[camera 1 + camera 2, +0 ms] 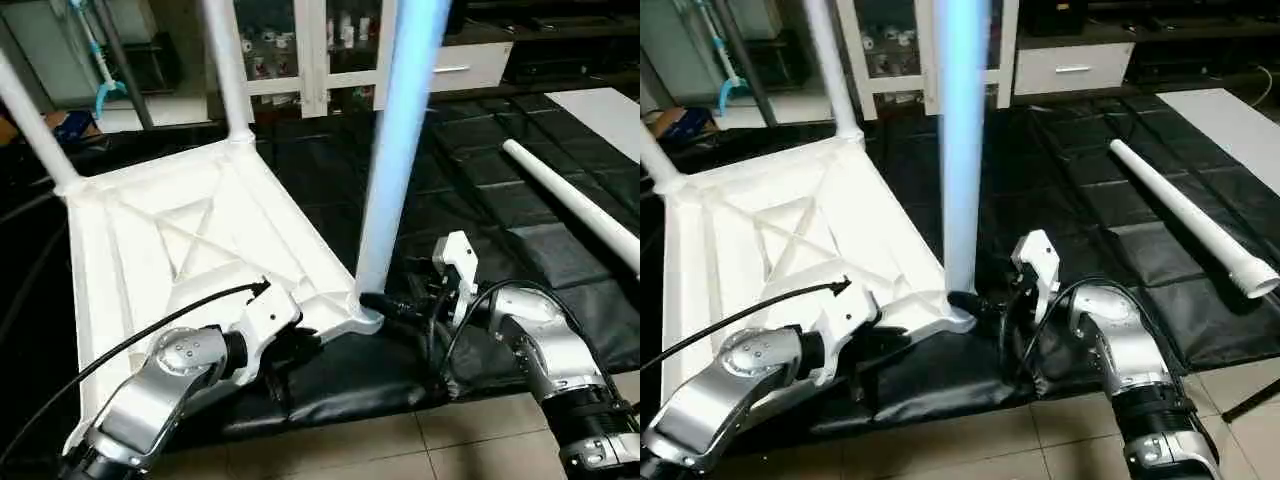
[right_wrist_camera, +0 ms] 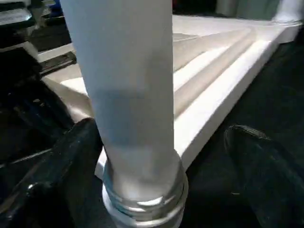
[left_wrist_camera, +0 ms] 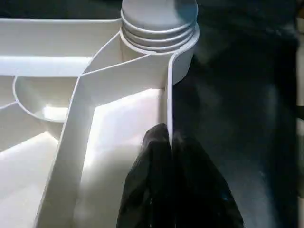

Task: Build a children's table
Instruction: Rotate leg to tighten

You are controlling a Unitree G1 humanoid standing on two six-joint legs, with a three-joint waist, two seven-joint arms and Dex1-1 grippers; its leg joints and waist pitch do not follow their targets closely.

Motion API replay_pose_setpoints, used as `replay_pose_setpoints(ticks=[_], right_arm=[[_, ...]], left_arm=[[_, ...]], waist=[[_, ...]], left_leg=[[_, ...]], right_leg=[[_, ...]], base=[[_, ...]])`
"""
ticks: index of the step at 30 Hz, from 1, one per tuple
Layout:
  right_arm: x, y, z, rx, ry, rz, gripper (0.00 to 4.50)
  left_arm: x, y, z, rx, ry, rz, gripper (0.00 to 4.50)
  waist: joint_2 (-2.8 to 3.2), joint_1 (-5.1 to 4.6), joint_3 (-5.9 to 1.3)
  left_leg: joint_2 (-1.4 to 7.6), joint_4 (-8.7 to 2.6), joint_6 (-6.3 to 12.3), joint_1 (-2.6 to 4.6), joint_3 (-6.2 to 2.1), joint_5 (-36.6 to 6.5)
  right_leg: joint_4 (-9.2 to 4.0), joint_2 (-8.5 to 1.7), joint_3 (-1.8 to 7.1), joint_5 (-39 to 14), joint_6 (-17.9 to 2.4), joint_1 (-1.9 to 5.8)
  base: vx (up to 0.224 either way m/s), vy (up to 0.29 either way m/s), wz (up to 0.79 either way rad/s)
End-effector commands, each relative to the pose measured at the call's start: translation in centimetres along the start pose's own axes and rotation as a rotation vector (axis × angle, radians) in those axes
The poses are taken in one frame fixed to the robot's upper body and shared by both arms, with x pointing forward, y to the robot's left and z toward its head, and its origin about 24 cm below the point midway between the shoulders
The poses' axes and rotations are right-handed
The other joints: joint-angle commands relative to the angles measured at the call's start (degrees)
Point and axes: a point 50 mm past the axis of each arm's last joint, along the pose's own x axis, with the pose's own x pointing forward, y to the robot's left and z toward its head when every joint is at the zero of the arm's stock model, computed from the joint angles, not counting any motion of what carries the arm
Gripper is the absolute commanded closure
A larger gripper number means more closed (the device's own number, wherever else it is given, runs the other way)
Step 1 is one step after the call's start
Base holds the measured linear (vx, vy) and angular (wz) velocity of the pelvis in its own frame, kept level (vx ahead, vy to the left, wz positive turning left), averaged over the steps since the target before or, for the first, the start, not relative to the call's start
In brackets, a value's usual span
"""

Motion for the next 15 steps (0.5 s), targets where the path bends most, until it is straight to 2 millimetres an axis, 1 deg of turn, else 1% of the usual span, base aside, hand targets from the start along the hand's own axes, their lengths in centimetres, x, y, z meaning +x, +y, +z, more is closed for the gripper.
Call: replay_pose_setpoints(ticks=[1, 3, 5, 7, 8, 10, 11, 14, 15], right_arm=[[-0.5, -0.3, -0.3, 0.003, 0.045, 0.019, 0.18], [-0.4, -0.3, -0.6, -0.004, 0.068, 0.033, 0.18], [-0.2, -0.4, -1.0, -0.005, 0.085, 0.039, 0.18], [-0.1, -0.3, -1.2, -0.004, 0.093, 0.047, 0.18], [0.0, -0.3, -1.3, -0.004, 0.096, 0.05, 0.18], [0.2, -0.3, -1.5, -0.005, 0.105, 0.054, 0.18], [0.3, -0.3, -1.5, -0.009, 0.109, 0.056, 0.33], [0.3, -0.4, -1.5, -0.009, 0.106, 0.056, 0.44], [0.4, -0.6, -1.4, -0.01, 0.102, 0.058, 0.61]], left_arm=[[0.2, -1.5, -1.1, -0.038, 0.042, -0.11, 4.5], [0.1, -1.7, -1.1, -0.038, 0.045, -0.128, 4.5], [0.1, -1.9, -1.1, -0.039, 0.045, -0.138, 4.5], [0.1, -2.0, -1.0, -0.038, 0.044, -0.142, 4.5], [0.1, -2.0, -1.0, -0.038, 0.044, -0.143, 4.5], [0.1, -1.9, -1.0, -0.037, 0.046, -0.143, 4.5], [0.1, -1.9, -0.9, -0.035, 0.047, -0.143, 4.5], [0.1, -1.9, -0.9, -0.034, 0.048, -0.143, 4.5], [0.1, -1.8, -0.8, -0.033, 0.049, -0.144, 4.5]], waist=[[-0.72, 0.13, -2.94], [-0.72, 0.16, -2.89], [-0.76, 0.05, -2.87], [-0.75, 0.01, -2.83], [-0.84, 0.01, -2.81], [-0.78, -0.03, -2.85], [-0.81, -0.01, -2.88], [-0.82, -0.02, -2.99], [-0.76, -0.03, -2.99]], left_leg=[[2.68, -4.76, 3.96, 0.97, -0.74, -15.4], [2.66, -4.78, 3.39, 1.16, -0.68, -16.7], [2.59, -4.83, 2.74, 1.01, -0.71, -17.3], [2.58, -4.86, 2.53, 1.05, -0.76, -18.0], [2.55, -4.86, 2.49, 1.06, -0.75, -18.0], [2.51, -4.86, 2.42, 0.99, -0.8, -17.9], [2.52, -4.84, 2.45, 0.99, -0.78, -17.7], [2.53, -4.8, 2.76, 0.92, -0.81, -16.7], [2.53, -4.77, 2.9, 0.96, -0.78, -16.7]], right_leg=[[-3.1, -2.0, 1.19, -13.2, -14.6, 2.23], [-3.28, -2.02, 1.27, -14.6, -14.3, 2.05], [-3.3, -2.0, 1.28, -15.6, -14.0, 2.05], [-3.38, -2.04, 1.29, -16.5, -13.7, 2.04], [-3.46, -2.01, 1.32, -16.9, -13.4, 2.03], [-3.42, -2.0, 1.28, -17.1, -13.3, 2.05], [-3.43, -2.03, 1.31, -16.9, -13.3, 2.07], [-3.26, -1.98, 1.28, -15.6, -13.6, 2.19], [-3.25, -1.99, 1.26, -15.3, -13.8, 2.15]], base=[[0.0, 0.0, 0.0], [0.0, 0.0, 0.0], [0.0, 0.0, 0.0], [0.0, 0.0, 0.0], [0.0, 0.0, 0.0], [0.0, 0.0, 0.0], [0.0, 0.0, 0.0], [0.0, 0.0, 0.0], [0.0, 0.0, 0.0]])
